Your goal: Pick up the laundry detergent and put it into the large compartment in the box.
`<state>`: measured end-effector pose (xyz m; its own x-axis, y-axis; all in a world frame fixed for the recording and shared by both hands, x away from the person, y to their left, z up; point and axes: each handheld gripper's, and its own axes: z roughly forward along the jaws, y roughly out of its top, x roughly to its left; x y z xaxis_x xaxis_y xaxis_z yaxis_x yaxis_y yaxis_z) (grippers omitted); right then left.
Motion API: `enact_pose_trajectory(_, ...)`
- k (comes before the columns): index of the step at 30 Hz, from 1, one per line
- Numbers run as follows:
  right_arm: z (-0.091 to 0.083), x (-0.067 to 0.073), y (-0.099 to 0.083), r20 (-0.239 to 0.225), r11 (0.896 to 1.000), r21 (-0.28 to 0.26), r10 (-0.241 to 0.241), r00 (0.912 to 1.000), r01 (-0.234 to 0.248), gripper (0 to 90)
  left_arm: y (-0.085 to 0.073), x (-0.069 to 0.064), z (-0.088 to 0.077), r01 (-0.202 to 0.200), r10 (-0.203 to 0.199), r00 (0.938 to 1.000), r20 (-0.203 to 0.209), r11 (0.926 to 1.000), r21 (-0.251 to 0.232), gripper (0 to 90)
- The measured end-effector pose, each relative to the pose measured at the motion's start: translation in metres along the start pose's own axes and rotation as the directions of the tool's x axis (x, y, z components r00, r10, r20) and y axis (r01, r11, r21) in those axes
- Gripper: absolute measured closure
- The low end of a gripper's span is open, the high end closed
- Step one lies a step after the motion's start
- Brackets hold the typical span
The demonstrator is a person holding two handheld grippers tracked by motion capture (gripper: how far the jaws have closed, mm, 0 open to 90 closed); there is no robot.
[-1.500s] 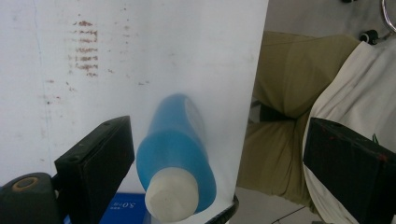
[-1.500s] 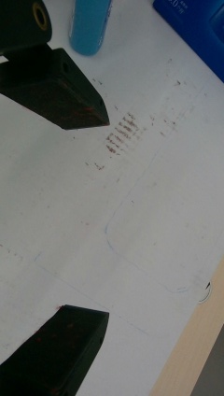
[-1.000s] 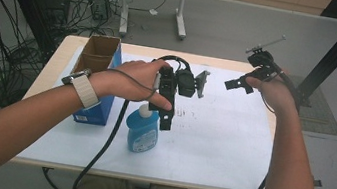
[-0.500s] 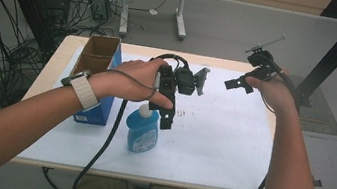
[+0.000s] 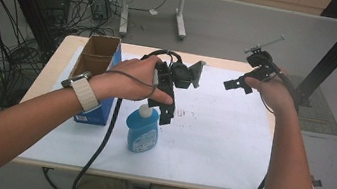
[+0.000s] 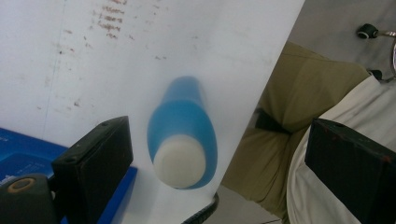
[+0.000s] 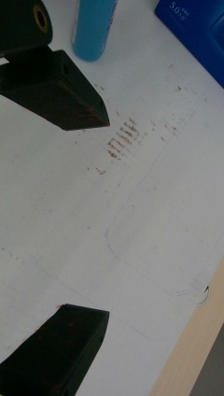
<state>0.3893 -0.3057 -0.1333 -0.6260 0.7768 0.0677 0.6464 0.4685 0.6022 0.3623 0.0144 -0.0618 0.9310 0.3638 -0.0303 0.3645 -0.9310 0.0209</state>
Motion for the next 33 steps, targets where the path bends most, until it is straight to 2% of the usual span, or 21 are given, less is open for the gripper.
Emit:
enact_pose_trajectory(20,0.001,-0.001,-0.001,-0.004,1.0,-0.002,0.004,1.0,-0.004,6.9,-0.001,0.005,0.007,0.079,-0.078,0.9962,-0.039,0.9965,0.029,8.1)
enact_pose_trajectory(33,0.003,0.0,0.001,-0.006,1.0,0.002,0.0,1.0,0.0,6.9,-0.009,0.014,0.019,0.1,-0.099,0.9947,-0.027,0.9945,0.033,8.0)
